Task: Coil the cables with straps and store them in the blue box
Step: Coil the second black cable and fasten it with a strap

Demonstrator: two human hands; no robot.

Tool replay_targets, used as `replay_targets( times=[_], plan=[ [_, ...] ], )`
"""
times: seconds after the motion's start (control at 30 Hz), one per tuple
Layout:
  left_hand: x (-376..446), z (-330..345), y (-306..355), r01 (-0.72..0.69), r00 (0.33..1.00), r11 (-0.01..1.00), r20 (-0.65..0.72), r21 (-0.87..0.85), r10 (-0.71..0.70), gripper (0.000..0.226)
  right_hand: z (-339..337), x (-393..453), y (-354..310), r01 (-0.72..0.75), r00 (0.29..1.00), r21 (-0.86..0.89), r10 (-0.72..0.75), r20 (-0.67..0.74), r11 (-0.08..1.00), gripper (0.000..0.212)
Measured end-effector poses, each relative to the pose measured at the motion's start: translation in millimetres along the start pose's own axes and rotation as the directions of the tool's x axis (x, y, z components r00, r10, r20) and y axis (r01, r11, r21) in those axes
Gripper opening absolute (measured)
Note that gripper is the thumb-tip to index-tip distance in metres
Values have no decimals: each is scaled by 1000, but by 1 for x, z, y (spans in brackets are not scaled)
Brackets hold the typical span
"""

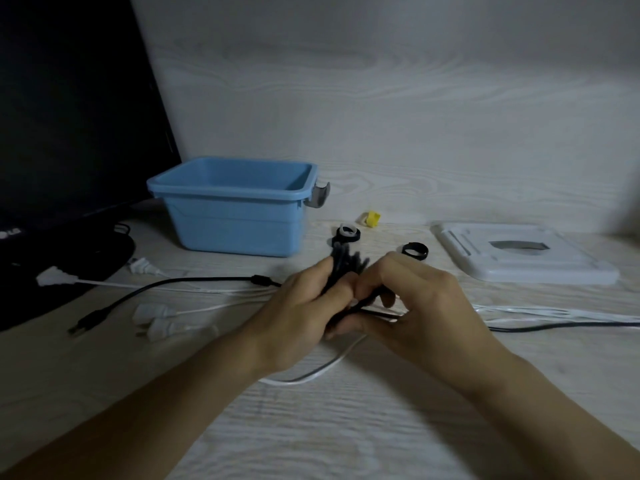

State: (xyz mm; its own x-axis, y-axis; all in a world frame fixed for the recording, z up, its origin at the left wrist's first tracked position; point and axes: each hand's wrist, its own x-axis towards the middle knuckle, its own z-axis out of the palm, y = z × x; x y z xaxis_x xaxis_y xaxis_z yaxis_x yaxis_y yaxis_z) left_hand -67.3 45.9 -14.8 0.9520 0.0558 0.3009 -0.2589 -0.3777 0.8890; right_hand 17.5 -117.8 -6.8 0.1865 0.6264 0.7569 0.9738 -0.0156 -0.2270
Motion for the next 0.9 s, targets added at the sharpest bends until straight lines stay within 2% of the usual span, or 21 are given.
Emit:
replay_targets(
  times=[0.13, 0.23, 0.3, 0.37, 0.43, 0.5, 0.53, 0.57, 0.63, 0.67, 0.7, 0.8, 0.9],
  plan=[
    [-3, -5, 8, -22, 998, 999, 67, 43, 19, 42, -6, 2, 6, -17, 1000, -20, 17, 10, 1000, 21],
    [-4, -8, 9, -54, 998, 987, 48, 153, 47, 48, -9, 2, 11, -31, 999, -28, 31, 8, 999, 16],
    [-4, -6, 13, -76, 997, 976, 15, 204, 75, 52, -8, 2, 15, -86, 996, 8, 86, 32, 996, 22],
    [-4, -3, 17, -57, 998, 991, 6, 121, 57, 44, -5, 1, 17, -176, 981, 85, 167, 95, 981, 32],
    [-3, -1, 18, 22, 1000, 998, 6, -59, -21, 44, -3, -4, 17, -270, 953, 185, 234, 194, 945, 38],
    [-1, 0, 19, 98, 995, 969, 13, -227, -98, 47, 0, -7, 13, -411, 904, 373, 321, 282, 832, 42],
    [0, 1, 19, 119, 993, 949, 21, -293, -118, 49, 2, -8, 9, -481, 876, 503, 366, 315, 718, 43],
    [0, 2, 19, 137, 990, 923, 35, -360, -134, 49, 5, -7, 5, -527, 847, 638, 408, 341, 562, 44],
    [1, 5, 23, 190, 982, 850, 74, -492, -177, 48, 13, -5, -4, -527, 796, 819, 469, 383, 226, 44],
    [1, 6, 24, 223, 974, 809, 100, -543, -201, 46, 17, -4, -6, -505, 782, 851, 492, 383, 141, 44],
    [2, 6, 25, 254, 967, 772, 131, -583, -219, 42, 21, -4, -8, -491, 770, 863, 522, 367, 119, 44],
    [3, 5, 23, 331, 943, 681, 240, -653, -229, 36, 24, 1, -13, -477, 729, 862, 627, 276, 175, 41],
    [2, 1, 20, 417, 908, 606, 331, -677, -255, 32, 21, 6, -22, -442, 714, 880, 663, 225, 176, 33]
  ],
)
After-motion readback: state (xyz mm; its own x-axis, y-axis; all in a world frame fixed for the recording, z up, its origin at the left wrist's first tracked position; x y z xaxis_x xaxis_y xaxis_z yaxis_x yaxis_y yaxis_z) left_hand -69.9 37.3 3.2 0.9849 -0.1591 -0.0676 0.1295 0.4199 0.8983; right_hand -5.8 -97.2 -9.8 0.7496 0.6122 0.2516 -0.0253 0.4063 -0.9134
